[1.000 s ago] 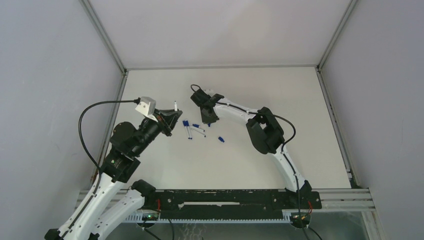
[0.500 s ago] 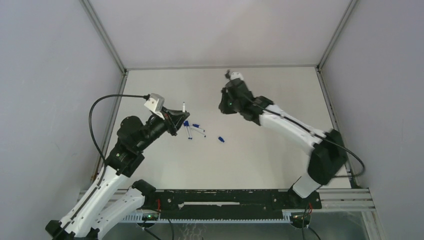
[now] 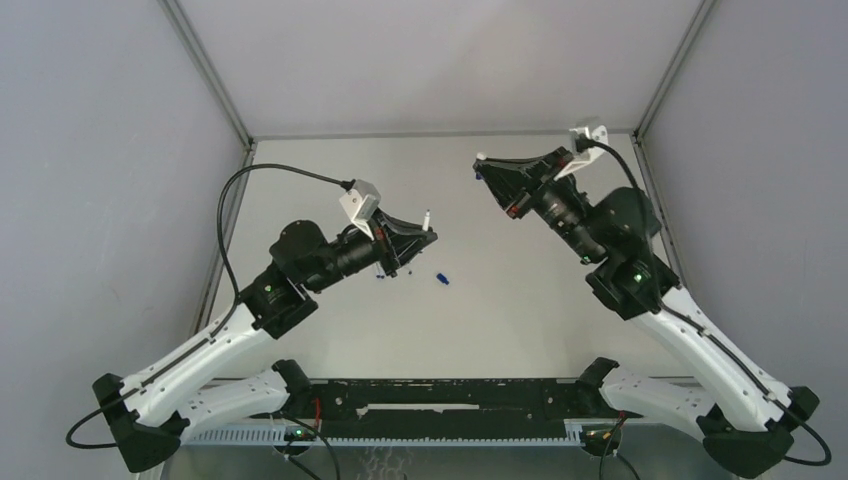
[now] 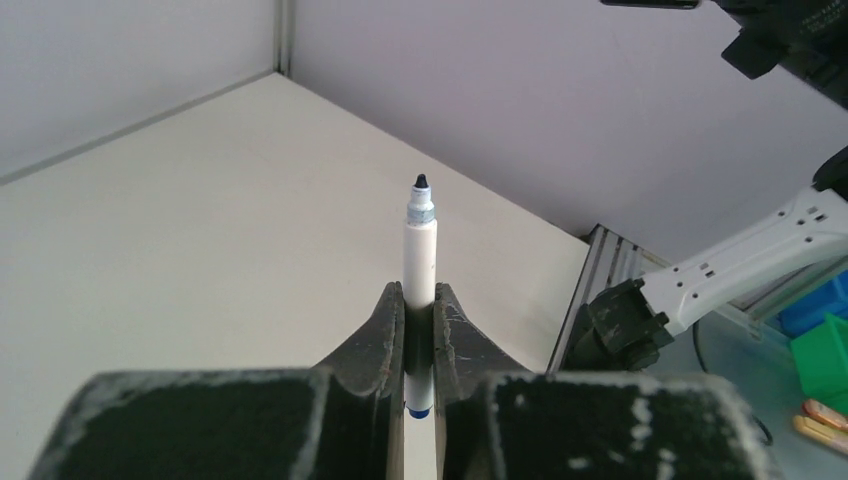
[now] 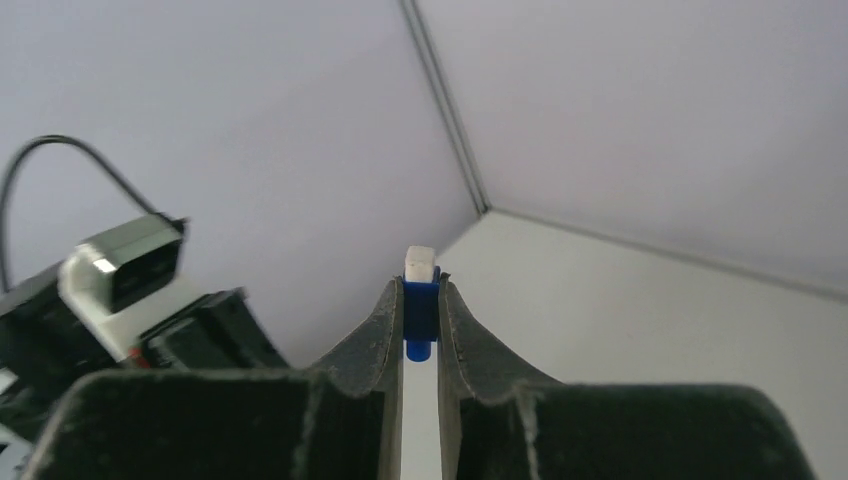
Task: Insert the pens into the pen caps
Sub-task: Insert the pen cap onto the pen.
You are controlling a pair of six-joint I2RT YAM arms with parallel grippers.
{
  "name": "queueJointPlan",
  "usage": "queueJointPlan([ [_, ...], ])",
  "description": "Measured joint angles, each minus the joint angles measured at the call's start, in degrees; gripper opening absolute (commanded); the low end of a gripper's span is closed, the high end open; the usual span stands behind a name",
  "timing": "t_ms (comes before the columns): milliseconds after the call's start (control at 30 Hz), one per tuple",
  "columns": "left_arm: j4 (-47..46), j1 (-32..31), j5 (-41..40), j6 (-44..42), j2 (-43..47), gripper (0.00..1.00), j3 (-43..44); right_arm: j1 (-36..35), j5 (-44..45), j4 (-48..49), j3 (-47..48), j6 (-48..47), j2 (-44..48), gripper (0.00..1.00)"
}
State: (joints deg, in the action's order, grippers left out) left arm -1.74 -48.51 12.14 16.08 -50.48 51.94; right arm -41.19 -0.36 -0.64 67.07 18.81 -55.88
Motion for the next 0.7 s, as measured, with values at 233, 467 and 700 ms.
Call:
queueJointPlan([
  [233, -4.2, -1.2, 3.2, 0.5, -2.1, 0.0, 4.2, 0.1, -9.2, 10.3, -1.4, -0.5, 5.6, 0.0],
  [467, -7.8, -1.6, 9.7, 0.6, -3.2, 0.0, 6.2, -0.2, -16.1, 20.3, -4.8, 0.2, 5.0, 0.0],
  [700, -8.7, -1.6, 15.1, 0.9, -3.9, 0.0, 6.2, -1.0, -22.2, 24.9, -5.3, 0.6, 1.5, 0.0],
])
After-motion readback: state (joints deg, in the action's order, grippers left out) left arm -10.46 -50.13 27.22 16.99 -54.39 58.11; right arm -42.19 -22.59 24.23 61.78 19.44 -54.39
